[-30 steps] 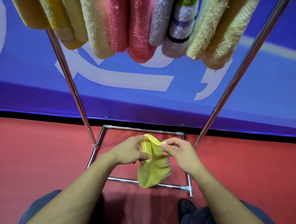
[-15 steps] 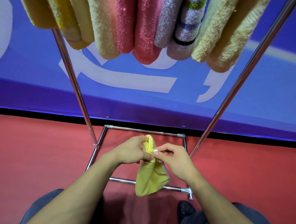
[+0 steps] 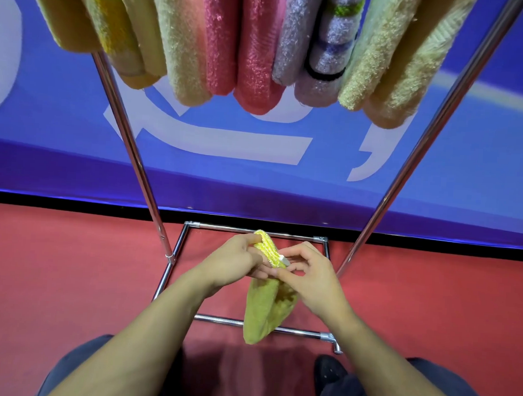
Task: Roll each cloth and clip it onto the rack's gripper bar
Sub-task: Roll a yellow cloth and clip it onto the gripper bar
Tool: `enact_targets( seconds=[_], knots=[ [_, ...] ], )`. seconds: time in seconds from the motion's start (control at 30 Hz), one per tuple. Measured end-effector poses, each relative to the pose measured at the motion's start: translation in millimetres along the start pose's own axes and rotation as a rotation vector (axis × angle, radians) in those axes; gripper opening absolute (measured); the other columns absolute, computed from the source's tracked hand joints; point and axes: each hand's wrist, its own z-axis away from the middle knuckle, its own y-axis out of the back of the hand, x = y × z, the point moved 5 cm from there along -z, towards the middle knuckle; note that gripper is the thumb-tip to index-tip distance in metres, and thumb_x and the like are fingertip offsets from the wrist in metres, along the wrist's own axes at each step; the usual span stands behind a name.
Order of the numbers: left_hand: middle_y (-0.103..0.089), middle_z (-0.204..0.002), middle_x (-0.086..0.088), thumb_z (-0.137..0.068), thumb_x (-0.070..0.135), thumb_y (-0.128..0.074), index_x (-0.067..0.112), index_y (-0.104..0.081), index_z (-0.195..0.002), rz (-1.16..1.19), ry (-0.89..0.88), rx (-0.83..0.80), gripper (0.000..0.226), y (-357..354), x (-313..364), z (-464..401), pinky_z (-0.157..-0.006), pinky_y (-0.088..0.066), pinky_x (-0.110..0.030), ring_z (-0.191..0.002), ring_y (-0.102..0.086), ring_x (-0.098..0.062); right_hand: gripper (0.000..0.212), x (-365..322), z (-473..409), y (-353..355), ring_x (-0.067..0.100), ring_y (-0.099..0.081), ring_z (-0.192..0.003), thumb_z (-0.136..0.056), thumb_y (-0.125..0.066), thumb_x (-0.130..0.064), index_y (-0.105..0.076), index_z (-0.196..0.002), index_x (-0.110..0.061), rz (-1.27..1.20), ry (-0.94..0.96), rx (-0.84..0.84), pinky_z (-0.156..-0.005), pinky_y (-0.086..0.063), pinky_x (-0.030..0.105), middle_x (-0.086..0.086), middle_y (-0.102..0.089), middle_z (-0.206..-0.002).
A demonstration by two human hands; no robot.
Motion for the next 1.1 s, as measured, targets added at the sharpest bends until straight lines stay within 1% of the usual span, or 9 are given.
enact_targets(
  seconds=[0.1, 0.23, 0.33, 0.5, 0.6, 0.67, 0.77, 0.97, 1.1],
  knots=[
    [-0.078, -0.091, -0.005, -0.096, -0.008, -0.044, 0.009, -0.034, -0.148, -0.133, -0.017, 0.046, 0.056, 0.0, -1.9, -3.7, -0.085, -0.06, -0.031, -0.087, -0.072, -0.018, 0.017, 0.3, -1.6, 1.7, 0.006, -0.068, -0.076, -0.082, -0.082, -0.013, -0.074, -0.092, -0.023, 0.002, 0.007, 0.062, -0.077, -0.057, 0.025, -0.014, -0.064, -0.091],
    [-0.064, -0.103, 0.013, -0.088, 0.045, -0.059, 0.035, -0.055, -0.122, -0.775, -0.178, 0.291, 0.036, 16.3, 2.1, -4.3, -0.086, -0.056, -0.042, -0.097, -0.067, -0.016, 0.015, -0.5, -5.4, 5.8, 0.012, -0.07, -0.083, -0.087, -0.078, -0.014, -0.072, -0.093, -0.025, -0.041, -0.02, 0.101, -0.078, -0.056, 0.027, -0.003, -0.071, -0.099],
    [-0.051, -0.112, 0.015, -0.088, 0.059, -0.061, 0.034, -0.054, -0.112, -0.854, -0.255, 0.403, 0.036, 16.6, 7.5, 0.5, -0.084, -0.055, -0.043, -0.107, -0.059, -0.014, 0.017, -3.0, -8.7, 10.2, 0.013, -0.07, -0.086, -0.089, -0.075, -0.014, -0.069, -0.096, -0.028, -0.058, -0.035, 0.128, -0.078, -0.057, 0.031, -0.003, -0.074, -0.099],
    [-0.065, -0.092, 0.01, -0.081, 0.059, -0.064, 0.034, -0.051, -0.092, -0.586, -0.379, 0.4, 0.031, 15.2, 14.9, 0.2, -0.08, -0.055, -0.045, -0.088, -0.064, -0.017, 0.015, -15.7, -13.6, 18.5, 0.004, -0.066, -0.08, -0.094, -0.068, -0.005, -0.068, -0.097, -0.019, -0.178, -0.036, 0.17, -0.069, -0.056, 0.023, -0.006, -0.072, -0.093],
    [-0.066, -0.077, 0.006, -0.084, 0.032, -0.078, 0.031, -0.052, -0.093, -0.279, -0.431, 0.363, 0.027, 13.1, 19.5, 2.4, -0.073, -0.056, -0.045, -0.072, -0.063, -0.016, 0.015, -23.8, -14.9, 20.7, 0.013, -0.065, -0.073, -0.095, -0.065, -0.001, -0.066, -0.1, -0.014, -0.261, -0.022, 0.175, -0.062, -0.053, 0.019, 0.005, -0.069, -0.095],
    [-0.072, -0.084, -0.004, -0.087, 0.01, -0.078, 0.026, -0.055, -0.111, -0.064, -0.467, 0.31, 0.037, 11.5, 25.5, 5.9, -0.076, -0.056, -0.037, -0.077, -0.067, -0.015, 0.016, -27.8, -15.7, 21.7, 0.016, -0.067, -0.072, -0.095, -0.064, 0.001, -0.066, -0.102, -0.013, -0.338, -0.012, 0.176, -0.063, -0.054, 0.018, 0.006, -0.07, -0.094],
    [-0.073, -0.105, -0.018, -0.085, 0.006, -0.08, 0.02, -0.055, -0.135, 0.102, -0.437, 0.225, 0.058, 10.6, 28.2, 8.1, -0.089, -0.057, -0.032, -0.096, -0.071, -0.017, 0.02, -32.6, -17.8, 20.7, 0.012, -0.07, -0.075, -0.094, -0.062, 0.005, -0.067, -0.101, -0.013, -0.437, 0.0, 0.147, -0.065, -0.057, 0.019, 0.005, -0.072, -0.091],
    [-0.079, -0.108, -0.002, -0.083, 0.007, -0.081, 0.014, -0.077, -0.113, 0.136, -0.407, 0.192, 0.031, -2.6, 30.5, 9.8, -0.093, -0.056, -0.031, -0.103, -0.074, -0.015, 0.022, -42.7, -18.5, 12.9, 0.01, -0.069, -0.08, -0.092, -0.063, 0.007, -0.068, -0.102, -0.012, -0.452, 0.044, 0.105, -0.069, -0.058, 0.021, 0.007, -0.073, -0.093],
    [-0.079, -0.106, 0.003, -0.087, 0.011, -0.078, 0.016, -0.078, -0.113, 0.156, -0.428, 0.254, 0.026, 0.8, 37.9, 13.2, -0.09, -0.057, -0.025, -0.103, -0.074, -0.01, 0.032, -40.0, -18.0, 15.6, 0.014, -0.067, -0.097, -0.086, -0.075, -0.001, -0.061, -0.113, -0.01, -0.435, 0.05, 0.161, -0.079, -0.058, 0.028, 0.018, -0.067, -0.114]
  ],
)
